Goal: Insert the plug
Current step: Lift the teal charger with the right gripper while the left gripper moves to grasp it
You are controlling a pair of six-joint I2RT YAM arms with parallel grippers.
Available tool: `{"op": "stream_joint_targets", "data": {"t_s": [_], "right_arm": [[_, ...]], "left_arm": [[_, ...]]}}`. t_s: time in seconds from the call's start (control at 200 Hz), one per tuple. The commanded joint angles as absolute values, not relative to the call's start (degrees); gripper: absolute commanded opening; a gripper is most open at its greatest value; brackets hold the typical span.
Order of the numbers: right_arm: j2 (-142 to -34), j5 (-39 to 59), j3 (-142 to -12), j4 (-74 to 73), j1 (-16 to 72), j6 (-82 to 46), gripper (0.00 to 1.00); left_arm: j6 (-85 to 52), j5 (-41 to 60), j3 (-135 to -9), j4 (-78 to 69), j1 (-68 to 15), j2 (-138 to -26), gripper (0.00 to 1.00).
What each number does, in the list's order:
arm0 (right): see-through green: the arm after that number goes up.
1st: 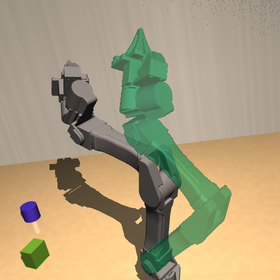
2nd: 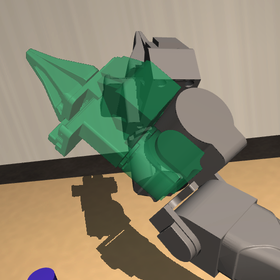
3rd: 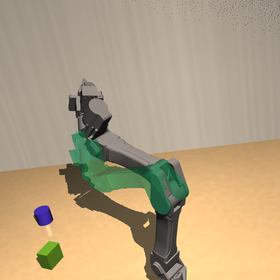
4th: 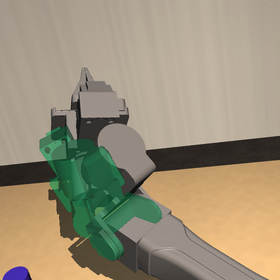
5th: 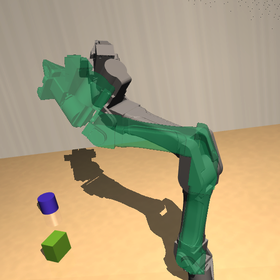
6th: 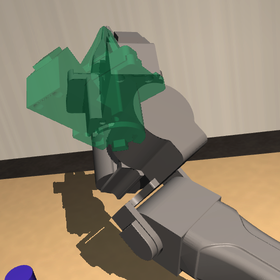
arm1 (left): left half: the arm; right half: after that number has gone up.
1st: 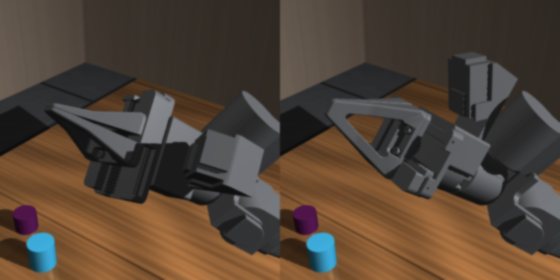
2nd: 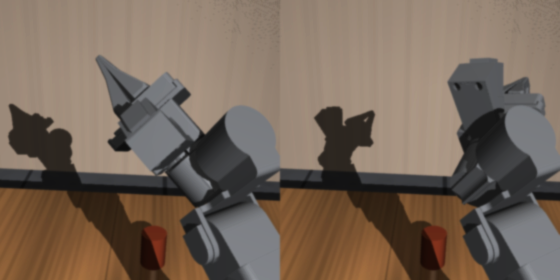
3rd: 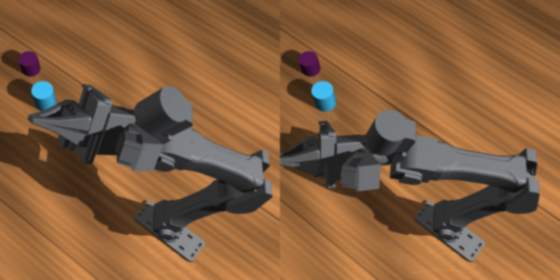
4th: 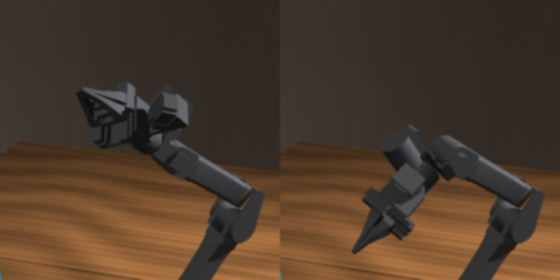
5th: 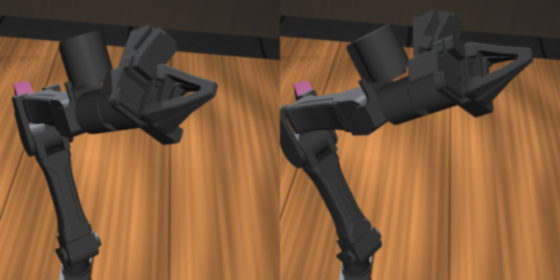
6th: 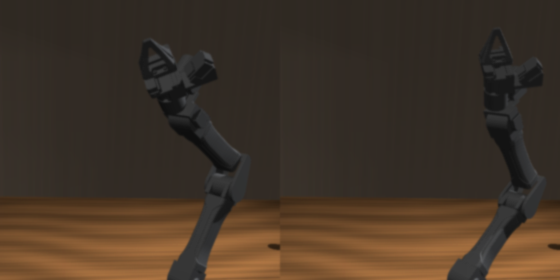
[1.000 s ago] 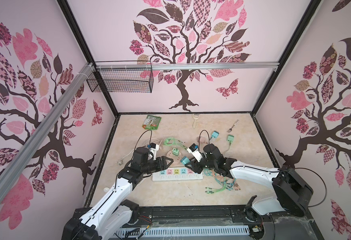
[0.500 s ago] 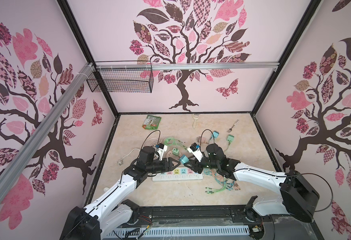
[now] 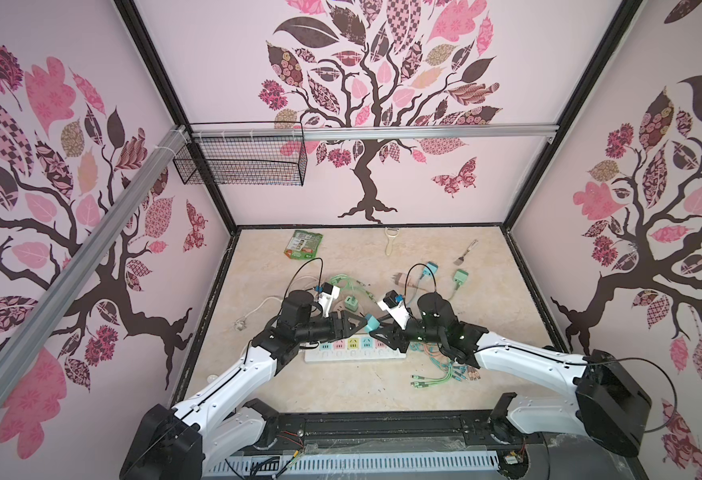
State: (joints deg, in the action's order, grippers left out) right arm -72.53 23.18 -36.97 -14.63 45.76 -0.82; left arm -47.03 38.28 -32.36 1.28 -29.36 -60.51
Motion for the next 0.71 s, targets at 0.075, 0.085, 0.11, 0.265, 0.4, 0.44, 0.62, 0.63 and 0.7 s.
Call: {"op": "stream_joint_targets", "data": {"t_s": [0.075,0.085,0.11,0.265,0.4,0.44,0.62,0.63,0.7], "right_arm": [[-69.8,22.9,-37.7,-15.8,46.8,0.1,0.31],[-69.9,22.9,-37.6,-15.7,46.8,0.0,0.31],[-69.8,22.7,-37.6,-15.7,46.8,0.2,0.31],[-69.1,22.3,-37.1,-15.7,47.0,0.6,0.31],[-68.2,21.2,-36.2,-15.8,47.0,0.9,0.31],[-68.0,20.8,-35.9,-15.9,47.0,0.9,0.31],[-67.9,20.5,-35.4,-16.3,47.0,0.9,0.31],[-67.9,20.5,-35.3,-16.4,47.0,0.8,0.31],[-67.8,20.4,-35.0,-17.1,47.0,0.5,0.32]], "left_arm": [[-48.0,37.8,-35.5,-1.8,-31.7,-62.1,0.61],[-47.9,37.7,-35.5,-1.8,-31.9,-62.2,0.61],[-47.8,37.5,-35.8,-1.8,-32.3,-62.6,0.60],[-47.6,36.0,-37.4,-1.8,-34.5,-64.9,0.51],[-47.9,35.7,-37.6,-2.1,-34.7,-65.7,0.39],[-48.0,35.6,-37.6,-2.1,-34.7,-65.7,0.37],[-47.8,35.5,-37.7,-2.0,-34.7,-65.9,0.25],[-47.8,35.5,-37.7,-1.9,-34.8,-66.0,0.25],[-47.7,35.3,-37.6,-2.0,-34.7,-66.1,0.20]]}}
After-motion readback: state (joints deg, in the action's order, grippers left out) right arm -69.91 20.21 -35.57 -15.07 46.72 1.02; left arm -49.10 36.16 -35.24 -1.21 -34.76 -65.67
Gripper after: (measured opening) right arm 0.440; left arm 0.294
